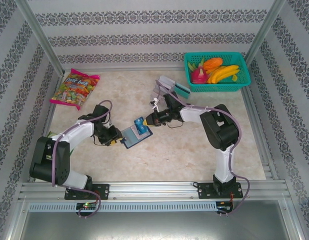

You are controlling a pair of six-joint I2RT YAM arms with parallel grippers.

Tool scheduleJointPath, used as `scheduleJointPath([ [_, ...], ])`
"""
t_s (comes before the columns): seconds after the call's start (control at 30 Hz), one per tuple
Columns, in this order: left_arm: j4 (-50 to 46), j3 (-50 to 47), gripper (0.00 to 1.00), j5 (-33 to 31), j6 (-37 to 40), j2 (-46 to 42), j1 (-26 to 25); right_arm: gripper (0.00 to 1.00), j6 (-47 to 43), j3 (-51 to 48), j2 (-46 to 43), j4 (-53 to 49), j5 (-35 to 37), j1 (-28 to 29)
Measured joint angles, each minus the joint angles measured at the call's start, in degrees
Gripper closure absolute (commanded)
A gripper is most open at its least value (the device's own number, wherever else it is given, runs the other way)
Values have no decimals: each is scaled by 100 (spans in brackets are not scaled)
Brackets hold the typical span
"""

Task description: Put the credit cards into the card holder

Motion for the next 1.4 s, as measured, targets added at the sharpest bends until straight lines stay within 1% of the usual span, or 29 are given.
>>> scheduleJointPath([
  [0.17,4,-79,65,-76,0,400,0,96,-111,254,278,-127,48,37],
  [0.33,-2,-61,65,-74,0,428,7,96,-170,463,511,-190,76,52],
  [0.6,-28,-31,66,-72,0,494,7,96,-173,496,719,-201,68,225],
  [1.13,-160,105,66,-72,0,625,7,97,-105,498,791,-208,-98,299],
  [1.4,-249,192,66,-74,0,704,7,97,33,444,791,-369,-144,284],
])
